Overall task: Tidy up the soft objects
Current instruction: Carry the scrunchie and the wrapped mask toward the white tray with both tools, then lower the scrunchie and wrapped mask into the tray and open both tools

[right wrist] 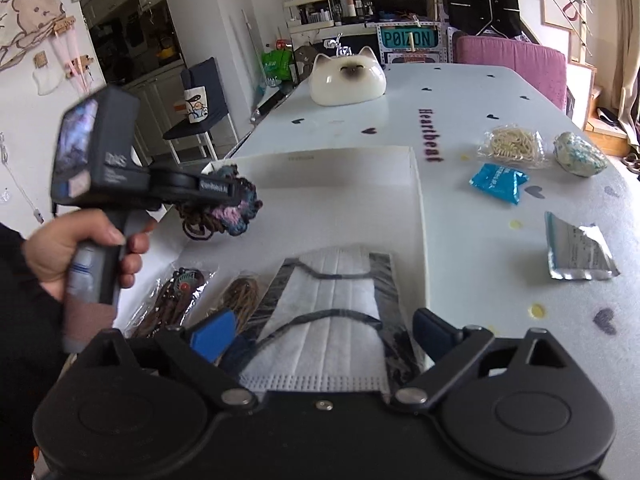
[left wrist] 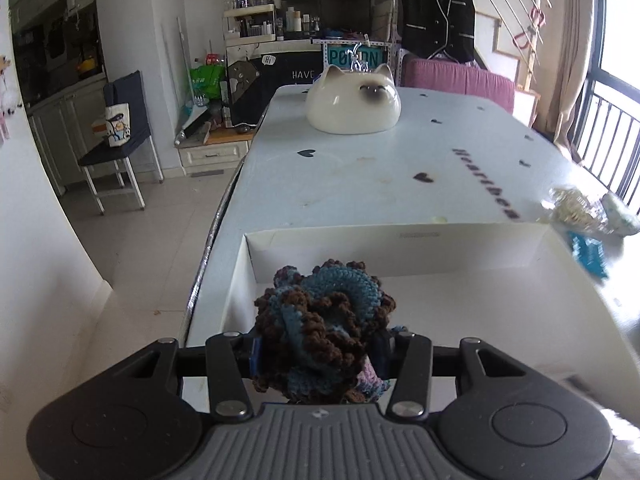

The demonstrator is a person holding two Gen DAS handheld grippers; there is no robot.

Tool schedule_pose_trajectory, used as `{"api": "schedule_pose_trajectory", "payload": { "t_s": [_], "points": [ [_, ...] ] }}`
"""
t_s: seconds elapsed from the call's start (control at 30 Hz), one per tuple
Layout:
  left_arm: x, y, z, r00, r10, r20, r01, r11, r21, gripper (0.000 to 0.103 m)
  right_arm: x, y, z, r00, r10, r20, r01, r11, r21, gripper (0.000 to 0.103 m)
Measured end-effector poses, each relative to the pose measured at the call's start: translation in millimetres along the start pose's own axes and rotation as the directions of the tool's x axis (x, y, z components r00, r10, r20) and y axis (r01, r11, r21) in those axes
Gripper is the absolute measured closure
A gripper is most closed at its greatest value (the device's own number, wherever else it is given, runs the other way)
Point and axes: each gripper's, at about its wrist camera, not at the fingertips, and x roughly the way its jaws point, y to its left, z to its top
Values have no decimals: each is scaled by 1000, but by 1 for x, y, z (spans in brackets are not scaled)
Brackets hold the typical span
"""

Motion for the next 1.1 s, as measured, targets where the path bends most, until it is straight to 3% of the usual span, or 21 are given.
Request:
{"api": "schedule_pose_trajectory", "payload": {
  "t_s": [0.17,0.4,0.53,0.63,0.73,0.83,0.87,0.97,1.03,1.1],
  "points": [
    [11,-2,-1,1000,22,-14,-21,999,25,52,-11,-1,0,1000,23,6,-23,999,-30,0],
    [14,1,0,1000,16,-19,-15,1000,25,51,-9,4,-2,998,58,-12,-58,997,-45,1],
    [16,-1,2,1000,11,-18,-10,999,33,51,-8,1,5,995,99,-27,-99,995,-25,42],
    [13,-1,1,1000,3,-10,-2,1000,31,46,0,3,4,986,147,-81,-149,989,-20,63],
    [6,0,0,1000,-11,7,11,999,33,38,16,7,-1,976,158,-147,-163,986,-22,66],
    [-4,0,0,999,-4,41,2,999,46,32,31,10,-9,977,103,-189,-115,992,-50,66],
    [-8,0,1,999,-5,52,3,999,45,32,36,9,-11,975,81,-205,-95,994,-55,72],
    [-18,1,2,996,-16,91,13,999,39,32,37,14,-17,978,25,-209,-47,993,-104,68],
    [-24,0,3,994,-12,111,8,999,39,35,35,20,-20,978,-2,-209,-29,989,-145,67],
    [-27,-1,4,994,-24,111,20,999,35,51,33,21,-23,977,-11,-211,-23,987,-157,67]
  ]
}}
